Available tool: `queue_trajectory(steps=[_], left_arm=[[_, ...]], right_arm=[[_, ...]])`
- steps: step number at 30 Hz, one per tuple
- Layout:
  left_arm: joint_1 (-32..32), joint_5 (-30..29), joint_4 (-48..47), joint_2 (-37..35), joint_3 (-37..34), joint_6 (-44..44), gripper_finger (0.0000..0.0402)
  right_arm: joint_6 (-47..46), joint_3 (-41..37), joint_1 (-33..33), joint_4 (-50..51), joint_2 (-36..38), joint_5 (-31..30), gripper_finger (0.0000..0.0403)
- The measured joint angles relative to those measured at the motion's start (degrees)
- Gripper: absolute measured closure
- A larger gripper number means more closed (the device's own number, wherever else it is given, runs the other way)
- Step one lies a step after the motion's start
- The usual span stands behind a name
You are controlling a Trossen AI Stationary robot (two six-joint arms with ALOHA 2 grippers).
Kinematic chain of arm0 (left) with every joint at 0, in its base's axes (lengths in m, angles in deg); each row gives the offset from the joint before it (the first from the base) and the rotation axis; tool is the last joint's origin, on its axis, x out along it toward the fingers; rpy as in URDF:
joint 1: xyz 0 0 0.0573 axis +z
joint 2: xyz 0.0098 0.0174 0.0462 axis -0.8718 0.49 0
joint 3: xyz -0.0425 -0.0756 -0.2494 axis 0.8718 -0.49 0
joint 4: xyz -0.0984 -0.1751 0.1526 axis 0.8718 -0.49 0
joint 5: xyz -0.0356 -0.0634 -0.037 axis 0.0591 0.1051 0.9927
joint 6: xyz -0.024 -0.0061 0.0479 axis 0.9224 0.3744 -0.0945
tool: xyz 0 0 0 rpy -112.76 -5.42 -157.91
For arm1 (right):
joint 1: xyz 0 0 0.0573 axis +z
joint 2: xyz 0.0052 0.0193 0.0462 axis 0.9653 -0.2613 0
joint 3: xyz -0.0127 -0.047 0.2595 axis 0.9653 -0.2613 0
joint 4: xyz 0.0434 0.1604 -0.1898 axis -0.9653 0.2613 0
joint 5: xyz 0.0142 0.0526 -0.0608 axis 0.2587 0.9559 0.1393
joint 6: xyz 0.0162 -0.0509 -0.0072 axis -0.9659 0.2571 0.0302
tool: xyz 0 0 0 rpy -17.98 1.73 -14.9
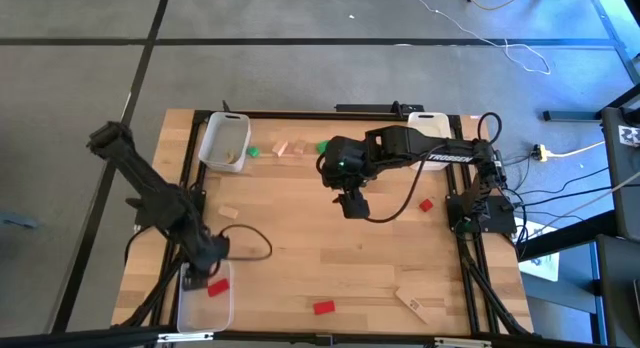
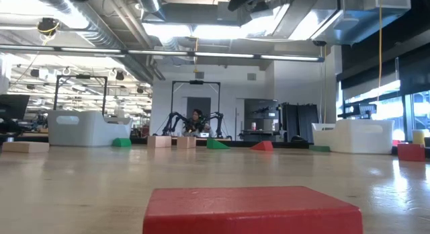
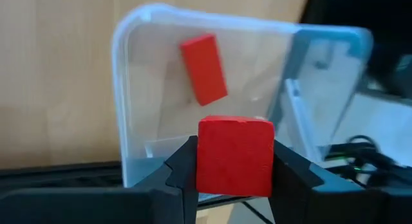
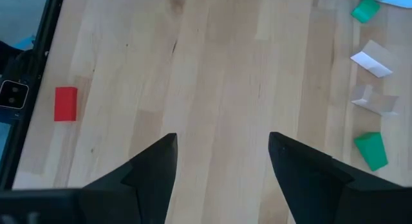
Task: Sort & place blocks by color
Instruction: Put the red block into the transparent bin
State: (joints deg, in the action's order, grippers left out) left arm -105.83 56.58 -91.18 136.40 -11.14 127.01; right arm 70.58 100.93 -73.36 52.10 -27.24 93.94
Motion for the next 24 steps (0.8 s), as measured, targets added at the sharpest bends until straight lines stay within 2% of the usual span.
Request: queue_trajectory(steps=[7,14,19,24], left_arm=[[-2.8,0.2,6.0,9.9,0.0,3.3,0.0278],[-3.4,0.4,7.2,14.3,0.0,4.9,0.0276],[-3.4,0.4,7.2,15.2,0.0,4.9,0.023],[-3.4,0.3,7.2,15.2,0.0,4.9,0.0215]], right_arm=[[0.1,0.0,0.0,0.0,0.0,0.0,0.0159],[0.1,0.0,0.0,0.0,0.0,0.0,0.0159],[0.1,0.0,0.0,0.0,0.0,0.0,0.0159],[-0.2,0.0,0.0,0.2,0.0,0.0,0.0159]])
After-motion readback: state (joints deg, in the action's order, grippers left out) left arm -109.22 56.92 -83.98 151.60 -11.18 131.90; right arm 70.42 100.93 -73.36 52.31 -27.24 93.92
